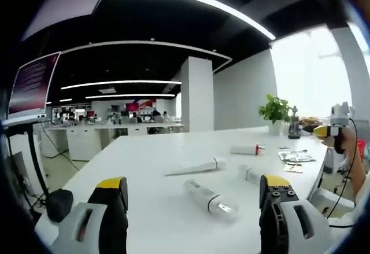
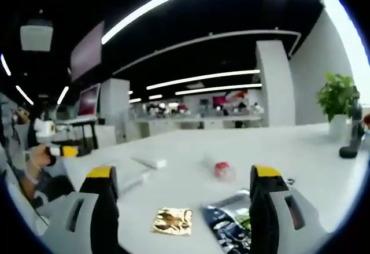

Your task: Arrange the skincare products in the storage area until every visible bottle or jar stands upright without overlapping.

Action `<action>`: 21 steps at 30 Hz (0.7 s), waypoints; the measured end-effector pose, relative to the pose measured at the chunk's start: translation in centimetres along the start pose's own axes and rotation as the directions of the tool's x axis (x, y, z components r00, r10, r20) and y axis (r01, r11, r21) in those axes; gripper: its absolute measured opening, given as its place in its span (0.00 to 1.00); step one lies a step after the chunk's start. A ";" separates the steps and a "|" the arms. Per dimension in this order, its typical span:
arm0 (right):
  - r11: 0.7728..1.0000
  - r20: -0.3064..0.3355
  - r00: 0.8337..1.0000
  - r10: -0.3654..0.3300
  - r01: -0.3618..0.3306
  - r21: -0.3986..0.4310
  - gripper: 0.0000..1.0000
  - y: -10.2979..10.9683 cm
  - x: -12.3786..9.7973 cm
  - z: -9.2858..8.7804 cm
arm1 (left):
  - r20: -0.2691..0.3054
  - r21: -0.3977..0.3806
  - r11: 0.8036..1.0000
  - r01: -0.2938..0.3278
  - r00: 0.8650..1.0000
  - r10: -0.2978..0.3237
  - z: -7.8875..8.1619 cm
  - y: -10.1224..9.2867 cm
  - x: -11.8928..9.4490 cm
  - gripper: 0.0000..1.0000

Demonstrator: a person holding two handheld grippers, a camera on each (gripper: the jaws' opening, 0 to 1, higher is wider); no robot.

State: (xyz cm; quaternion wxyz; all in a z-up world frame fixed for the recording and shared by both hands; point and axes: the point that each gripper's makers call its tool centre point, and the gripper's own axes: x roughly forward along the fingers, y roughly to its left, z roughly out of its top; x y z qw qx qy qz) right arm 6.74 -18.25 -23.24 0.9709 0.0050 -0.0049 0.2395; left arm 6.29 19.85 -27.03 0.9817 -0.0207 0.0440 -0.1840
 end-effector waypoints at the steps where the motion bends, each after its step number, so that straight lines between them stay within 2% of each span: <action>1: 1.000 0.000 1.000 0.000 0.000 0.001 0.94 0.0 0.0 0.0 | 0.001 -0.002 1.000 0.003 1.000 -0.003 0.0 -0.1 0.0 0.98; 10: 1.000 0.002 1.000 0.006 -0.006 0.000 0.93 0.1 0.0 0.0 | 0.010 -0.001 1.000 0.015 1.000 -0.015 0.2 -0.5 -0.1 0.97; 14: 1.000 0.004 1.000 0.005 -0.005 0.006 0.93 0.1 0.0 0.0 | -0.017 0.027 0.999 0.017 1.000 -0.016 -0.2 -0.5 -0.1 0.96; 21: 1.000 0.006 1.000 0.008 -0.008 0.012 0.93 0.1 0.1 0.0 | 0.000 -0.006 0.999 0.034 0.999 -0.034 0.0 -0.6 -0.1 0.95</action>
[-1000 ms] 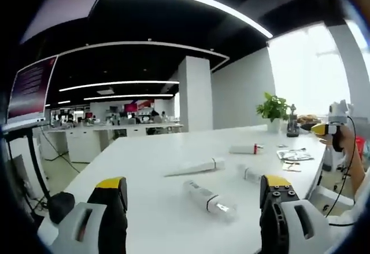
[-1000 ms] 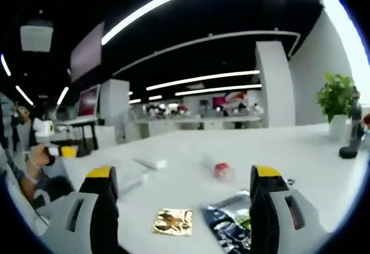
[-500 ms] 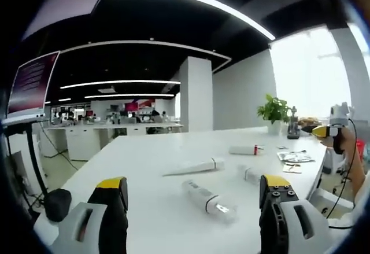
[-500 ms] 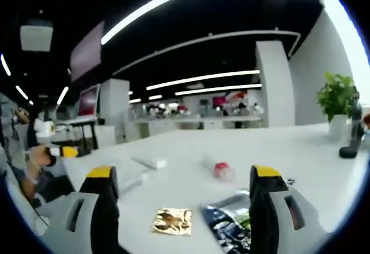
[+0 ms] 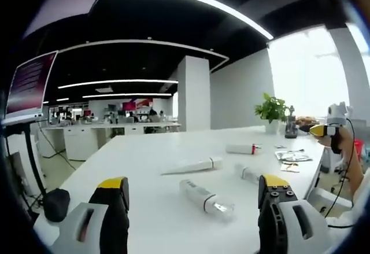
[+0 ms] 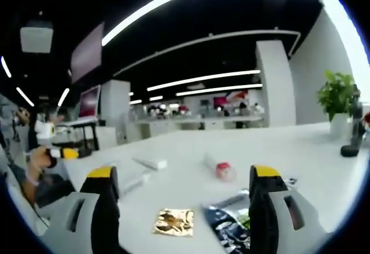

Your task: Arrange the skincare products in the storage area until every visible bottle or jar stands upright without overlapping.

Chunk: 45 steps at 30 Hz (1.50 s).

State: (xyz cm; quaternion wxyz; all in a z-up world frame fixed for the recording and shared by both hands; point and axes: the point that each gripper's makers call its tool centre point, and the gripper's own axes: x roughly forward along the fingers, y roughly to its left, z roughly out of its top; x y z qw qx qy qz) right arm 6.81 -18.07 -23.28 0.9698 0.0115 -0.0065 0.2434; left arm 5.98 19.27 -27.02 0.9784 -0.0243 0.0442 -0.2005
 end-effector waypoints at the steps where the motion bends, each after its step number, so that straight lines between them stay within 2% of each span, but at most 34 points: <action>1: 1.000 -0.004 1.000 -0.001 0.001 0.008 0.93 0.0 0.1 -0.2 | -0.002 -0.005 1.000 0.007 1.000 -0.007 -0.1 -0.1 0.0 0.95; 11: 1.000 -0.005 1.000 -0.008 0.008 0.026 0.92 -0.2 1.0 -1.0 | -0.013 -0.012 1.000 0.021 1.000 -0.022 -0.4 -0.5 0.3 0.94; 18: 1.000 -0.071 0.997 0.006 -0.007 -0.021 0.94 -0.1 1.9 -2.8 | 0.002 -0.022 0.999 0.031 1.000 -0.031 -0.1 -0.6 0.1 0.95; 23: 1.000 -0.069 0.998 -0.008 0.006 -0.025 0.94 -0.6 2.0 -2.9 | 0.011 -0.013 0.999 0.029 1.000 -0.029 0.2 -0.6 -0.2 0.95; 29: 0.999 -0.109 0.994 0.000 -0.004 -0.041 0.94 -1.5 2.6 -3.4 | -0.002 -0.009 1.000 0.027 1.000 -0.027 -0.2 -0.5 0.1 0.95; 33: 1.000 -0.091 0.996 0.017 -0.019 -0.012 0.94 -1.9 3.1 -3.1 | -0.011 -0.009 1.000 0.019 1.000 -0.019 -0.4 -0.3 0.2 0.95; 38: 0.999 -0.085 0.996 0.032 -0.033 -0.015 0.94 -2.1 3.8 -3.3 | -0.010 0.000 1.000 0.025 1.000 -0.025 -0.3 -0.6 0.2 0.95; 40: 0.999 -0.114 0.993 0.033 -0.035 -0.017 0.94 -2.3 4.2 -3.8 | -0.011 0.000 1.000 0.026 1.000 -0.026 -0.4 -0.6 0.2 0.95; 45: 0.999 -0.131 0.991 0.027 -0.031 -0.029 0.93 -2.8 4.8 -4.2 | -0.017 -0.004 1.000 0.018 1.000 -0.018 -0.6 -0.2 0.3 0.95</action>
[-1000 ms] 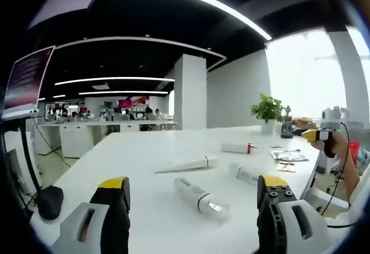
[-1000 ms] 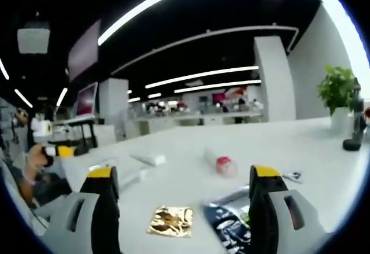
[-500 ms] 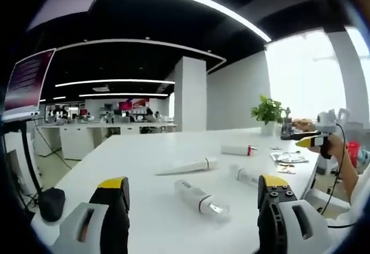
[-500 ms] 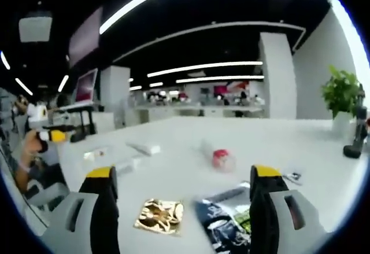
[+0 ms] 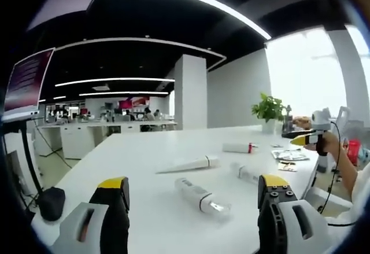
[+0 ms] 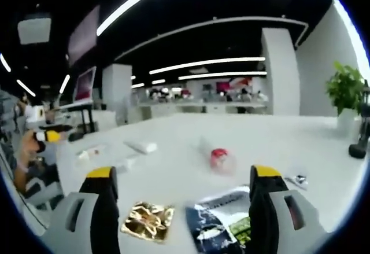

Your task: Arrange the skincare products in the storage area until every visible bottle or jar stands upright without overlapping.

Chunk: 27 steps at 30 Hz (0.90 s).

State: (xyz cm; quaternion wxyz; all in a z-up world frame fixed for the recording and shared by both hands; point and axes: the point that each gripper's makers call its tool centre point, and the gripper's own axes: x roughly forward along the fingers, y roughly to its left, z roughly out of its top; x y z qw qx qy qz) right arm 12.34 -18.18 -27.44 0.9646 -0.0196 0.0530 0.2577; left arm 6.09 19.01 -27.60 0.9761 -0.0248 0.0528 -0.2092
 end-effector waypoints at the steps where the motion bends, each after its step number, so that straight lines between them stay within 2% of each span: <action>1: 1.000 0.002 1.000 0.004 -0.004 0.010 0.93 -0.1 0.2 0.1 | 0.000 0.000 1.000 -0.002 1.000 0.002 0.0 0.1 0.0 0.95; 8: 1.000 -0.001 1.000 0.017 -0.017 0.021 0.92 -0.5 1.5 0.4 | -0.007 0.001 1.000 -0.012 1.000 0.012 -0.3 0.3 0.0 0.95; 15: 0.999 -0.032 0.999 0.026 -0.025 0.021 0.91 -0.8 2.9 0.1 | -0.007 0.001 1.000 -0.015 1.000 0.015 -0.3 0.4 0.0 0.95; 21: 0.999 -0.053 0.998 0.032 -0.031 0.021 0.89 -1.7 4.2 -0.2 | 0.070 -0.038 0.999 -0.016 0.997 0.019 0.8 0.6 0.1 0.92; 27: 1.000 -0.083 0.996 0.016 -0.015 0.020 0.89 -3.3 5.1 -0.8 | 0.066 -0.044 0.999 -0.016 0.998 0.019 0.8 0.8 0.0 0.93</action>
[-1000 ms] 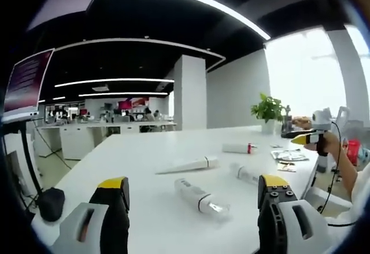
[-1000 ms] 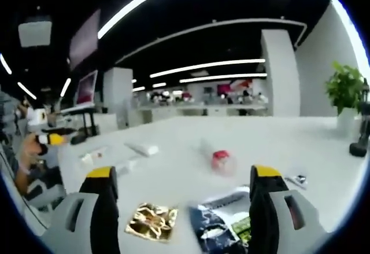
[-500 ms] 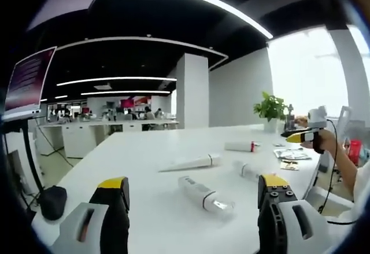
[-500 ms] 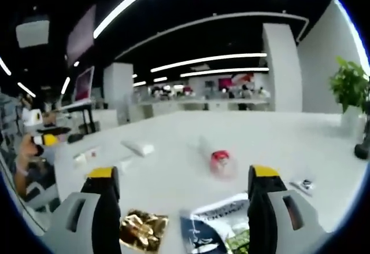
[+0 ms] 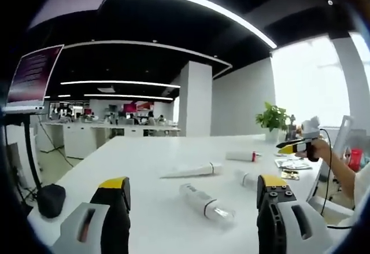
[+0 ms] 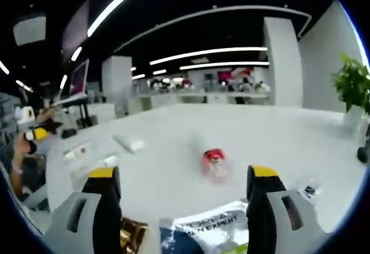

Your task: Arrange the skincare products in the storage area until every visible bottle or jar stands upright without overlapping.

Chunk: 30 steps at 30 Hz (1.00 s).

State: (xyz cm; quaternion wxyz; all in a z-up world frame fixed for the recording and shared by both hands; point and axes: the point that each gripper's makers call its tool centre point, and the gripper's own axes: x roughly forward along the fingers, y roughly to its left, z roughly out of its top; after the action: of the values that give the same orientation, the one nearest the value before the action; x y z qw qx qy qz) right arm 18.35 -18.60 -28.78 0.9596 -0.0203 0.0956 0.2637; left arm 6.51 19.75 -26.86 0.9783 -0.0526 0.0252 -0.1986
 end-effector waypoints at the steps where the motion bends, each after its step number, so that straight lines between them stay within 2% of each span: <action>1: 1.000 0.001 1.000 0.000 0.000 0.003 0.89 -0.2 0.1 0.0 | 0.005 -0.005 1.000 0.003 1.000 -0.003 0.1 -0.1 0.0 0.93; 7: 1.000 0.015 1.000 0.000 0.000 0.030 0.89 -1.2 0.6 0.3 | 0.011 -0.010 1.000 0.012 1.000 -0.012 0.3 -0.4 0.0 0.94; 15: 0.999 0.071 0.997 0.004 -0.007 0.043 0.89 -2.6 2.1 1.0 | 0.011 0.000 1.000 0.017 1.000 -0.017 0.5 -0.7 0.0 0.94; 20: 1.000 0.099 0.995 -0.019 0.016 0.026 0.99 -3.6 3.1 1.4 | 0.021 -0.005 1.000 0.018 1.000 -0.017 0.7 -0.7 -0.1 0.94; 22: 1.000 0.112 0.994 -0.013 0.011 0.023 0.99 -3.9 3.4 1.6 | 0.010 0.001 1.000 0.015 1.000 -0.015 0.5 -0.6 -0.1 0.94; 25: 0.999 0.129 0.992 0.014 -0.019 0.036 0.93 -3.6 3.8 1.7 | 0.006 0.007 1.000 0.010 1.000 -0.010 0.5 -0.5 -0.2 0.94; 28: 0.999 0.115 0.993 0.015 -0.020 0.037 0.93 -3.9 4.4 1.4 | 0.009 0.002 1.000 0.012 1.000 -0.012 0.5 -0.5 -0.2 0.94; 30: 1.000 0.085 0.996 0.012 -0.014 0.025 0.93 -4.1 4.7 0.9 | 0.005 0.008 1.000 0.015 1.000 -0.015 0.5 -0.7 -0.2 0.94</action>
State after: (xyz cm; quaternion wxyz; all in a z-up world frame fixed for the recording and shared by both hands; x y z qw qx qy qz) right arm 24.60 -19.68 -28.86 0.9613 0.0037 0.0584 0.2692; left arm 6.05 19.24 -26.30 0.9771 -0.0495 0.0216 -0.2057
